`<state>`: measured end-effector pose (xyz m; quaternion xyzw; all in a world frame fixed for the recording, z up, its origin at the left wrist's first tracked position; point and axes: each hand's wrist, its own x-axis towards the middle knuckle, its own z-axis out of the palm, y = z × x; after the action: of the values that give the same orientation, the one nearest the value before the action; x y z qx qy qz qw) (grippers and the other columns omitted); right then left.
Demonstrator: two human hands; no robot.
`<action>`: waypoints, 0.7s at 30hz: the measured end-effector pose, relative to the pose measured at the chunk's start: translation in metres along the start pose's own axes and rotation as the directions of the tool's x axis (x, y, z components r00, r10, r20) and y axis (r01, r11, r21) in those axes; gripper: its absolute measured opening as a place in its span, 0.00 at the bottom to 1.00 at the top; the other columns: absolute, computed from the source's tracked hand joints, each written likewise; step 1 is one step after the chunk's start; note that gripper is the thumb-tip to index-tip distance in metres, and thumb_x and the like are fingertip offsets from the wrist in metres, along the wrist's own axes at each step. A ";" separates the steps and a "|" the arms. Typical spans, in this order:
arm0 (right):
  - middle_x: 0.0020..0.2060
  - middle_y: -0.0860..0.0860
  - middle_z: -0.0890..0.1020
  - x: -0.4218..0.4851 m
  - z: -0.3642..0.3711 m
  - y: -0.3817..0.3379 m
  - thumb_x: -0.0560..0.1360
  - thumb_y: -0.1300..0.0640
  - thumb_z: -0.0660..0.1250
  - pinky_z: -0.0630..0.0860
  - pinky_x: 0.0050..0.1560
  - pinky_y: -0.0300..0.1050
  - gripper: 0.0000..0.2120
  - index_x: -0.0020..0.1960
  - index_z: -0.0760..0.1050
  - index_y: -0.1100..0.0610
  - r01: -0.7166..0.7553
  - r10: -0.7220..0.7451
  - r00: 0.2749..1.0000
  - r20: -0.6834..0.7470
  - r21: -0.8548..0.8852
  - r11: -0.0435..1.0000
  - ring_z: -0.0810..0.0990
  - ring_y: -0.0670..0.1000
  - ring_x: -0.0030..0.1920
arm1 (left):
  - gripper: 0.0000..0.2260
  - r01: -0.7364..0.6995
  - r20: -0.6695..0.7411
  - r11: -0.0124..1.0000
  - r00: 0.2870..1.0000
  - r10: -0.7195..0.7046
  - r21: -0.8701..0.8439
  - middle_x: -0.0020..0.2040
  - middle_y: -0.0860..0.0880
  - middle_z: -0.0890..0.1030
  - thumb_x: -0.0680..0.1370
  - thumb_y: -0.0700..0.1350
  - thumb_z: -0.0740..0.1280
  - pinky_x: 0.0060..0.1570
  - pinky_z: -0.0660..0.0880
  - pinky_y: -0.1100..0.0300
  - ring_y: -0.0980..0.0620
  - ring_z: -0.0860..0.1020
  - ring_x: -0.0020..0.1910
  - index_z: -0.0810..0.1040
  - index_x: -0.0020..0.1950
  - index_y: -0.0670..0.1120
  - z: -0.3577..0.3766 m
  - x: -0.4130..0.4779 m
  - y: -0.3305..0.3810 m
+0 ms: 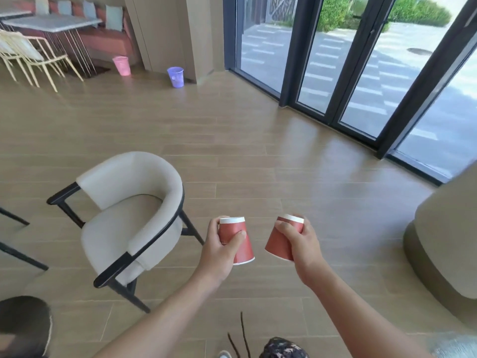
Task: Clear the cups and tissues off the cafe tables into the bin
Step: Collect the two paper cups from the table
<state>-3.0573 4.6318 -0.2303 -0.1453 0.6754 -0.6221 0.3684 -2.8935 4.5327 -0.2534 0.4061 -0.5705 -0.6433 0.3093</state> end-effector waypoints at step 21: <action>0.45 0.50 0.83 0.545 0.073 -0.171 0.64 0.48 0.75 0.81 0.43 0.47 0.21 0.55 0.78 0.53 -0.042 0.043 0.993 0.108 -0.012 0.999 0.83 0.49 0.43 | 0.26 0.025 -0.179 0.997 0.983 -0.037 -0.066 0.49 0.53 0.82 0.61 0.62 0.72 0.42 0.79 0.62 0.60 0.81 0.41 0.74 0.57 0.57 0.101 0.527 0.079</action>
<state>-3.4269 4.1899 -0.2383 -0.1661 0.6603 -0.6023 0.4168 -3.2393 4.1146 -0.2626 0.4614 -0.5130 -0.6266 0.3624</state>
